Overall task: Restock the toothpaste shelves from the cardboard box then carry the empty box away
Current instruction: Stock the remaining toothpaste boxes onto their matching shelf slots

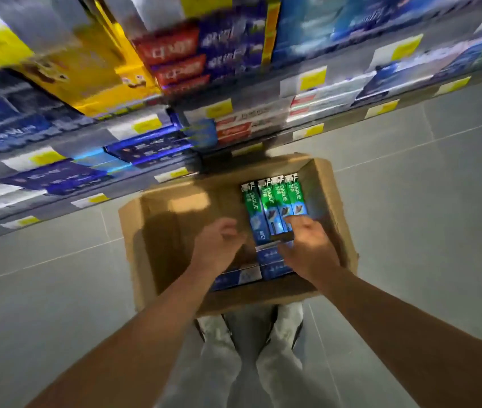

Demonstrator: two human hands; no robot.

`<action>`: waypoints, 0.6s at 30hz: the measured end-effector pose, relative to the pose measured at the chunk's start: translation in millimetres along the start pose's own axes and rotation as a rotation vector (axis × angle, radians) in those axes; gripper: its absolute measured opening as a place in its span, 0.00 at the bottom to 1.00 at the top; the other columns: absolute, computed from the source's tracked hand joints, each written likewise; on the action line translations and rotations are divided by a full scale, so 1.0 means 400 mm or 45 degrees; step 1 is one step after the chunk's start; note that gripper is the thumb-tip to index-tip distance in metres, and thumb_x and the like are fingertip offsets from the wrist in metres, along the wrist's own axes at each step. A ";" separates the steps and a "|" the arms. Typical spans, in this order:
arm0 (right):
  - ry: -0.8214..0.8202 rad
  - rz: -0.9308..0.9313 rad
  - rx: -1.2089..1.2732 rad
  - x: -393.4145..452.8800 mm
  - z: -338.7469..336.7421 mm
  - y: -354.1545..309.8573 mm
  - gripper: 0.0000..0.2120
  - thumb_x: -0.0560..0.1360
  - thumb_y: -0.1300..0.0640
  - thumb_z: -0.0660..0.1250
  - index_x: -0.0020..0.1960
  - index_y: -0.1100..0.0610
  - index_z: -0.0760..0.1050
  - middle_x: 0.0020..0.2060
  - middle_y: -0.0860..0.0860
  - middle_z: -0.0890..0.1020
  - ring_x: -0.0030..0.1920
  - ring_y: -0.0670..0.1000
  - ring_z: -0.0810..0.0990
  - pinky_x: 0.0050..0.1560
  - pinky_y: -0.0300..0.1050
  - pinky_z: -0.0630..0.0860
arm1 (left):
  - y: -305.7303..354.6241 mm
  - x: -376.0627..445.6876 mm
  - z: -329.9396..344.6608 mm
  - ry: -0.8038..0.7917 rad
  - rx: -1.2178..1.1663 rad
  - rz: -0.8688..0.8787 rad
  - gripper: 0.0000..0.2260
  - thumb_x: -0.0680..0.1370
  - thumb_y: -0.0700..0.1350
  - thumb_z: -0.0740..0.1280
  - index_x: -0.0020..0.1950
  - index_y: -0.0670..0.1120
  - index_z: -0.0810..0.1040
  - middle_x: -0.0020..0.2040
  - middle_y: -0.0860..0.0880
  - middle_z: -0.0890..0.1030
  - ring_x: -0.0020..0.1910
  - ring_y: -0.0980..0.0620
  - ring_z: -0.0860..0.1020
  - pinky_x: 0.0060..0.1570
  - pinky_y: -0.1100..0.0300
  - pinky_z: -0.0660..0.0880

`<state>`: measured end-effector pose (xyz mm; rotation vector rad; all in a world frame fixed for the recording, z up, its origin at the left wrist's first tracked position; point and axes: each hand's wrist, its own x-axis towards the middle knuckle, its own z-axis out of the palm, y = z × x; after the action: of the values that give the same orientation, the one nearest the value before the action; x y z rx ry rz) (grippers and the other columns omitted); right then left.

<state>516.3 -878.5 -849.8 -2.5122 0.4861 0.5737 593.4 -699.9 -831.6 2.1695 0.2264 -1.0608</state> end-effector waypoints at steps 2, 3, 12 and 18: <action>0.033 -0.024 0.030 0.065 0.117 0.059 0.22 0.66 0.56 0.68 0.58 0.64 0.77 0.50 0.61 0.81 0.49 0.64 0.79 0.48 0.56 0.80 | -0.059 0.111 0.046 -0.013 -0.017 -0.028 0.16 0.76 0.50 0.71 0.63 0.50 0.76 0.56 0.53 0.82 0.51 0.57 0.78 0.55 0.59 0.76; 0.017 -0.022 0.033 0.095 0.164 0.077 0.22 0.65 0.56 0.68 0.57 0.64 0.78 0.48 0.61 0.81 0.48 0.65 0.80 0.47 0.57 0.80 | -0.088 0.161 0.069 -0.028 0.003 -0.028 0.17 0.76 0.50 0.70 0.63 0.49 0.75 0.57 0.53 0.81 0.52 0.56 0.78 0.56 0.59 0.76; 0.137 -0.070 -0.005 0.280 0.444 0.241 0.23 0.64 0.58 0.76 0.57 0.61 0.76 0.53 0.59 0.78 0.51 0.62 0.78 0.53 0.52 0.77 | -0.271 0.516 0.301 -0.016 0.185 0.013 0.14 0.78 0.50 0.68 0.59 0.43 0.78 0.54 0.45 0.81 0.55 0.46 0.79 0.53 0.57 0.75; 0.331 -0.157 0.089 0.332 0.493 0.302 0.21 0.65 0.62 0.72 0.58 0.60 0.75 0.56 0.56 0.76 0.52 0.59 0.76 0.54 0.53 0.76 | -0.277 0.613 0.410 0.162 0.096 0.065 0.30 0.71 0.60 0.73 0.64 0.43 0.71 0.56 0.48 0.80 0.51 0.51 0.78 0.42 0.61 0.73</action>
<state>516.5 -896.6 -1115.9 -2.5397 0.4320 0.1804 602.0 -760.6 -1140.7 2.3009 0.1907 -0.9175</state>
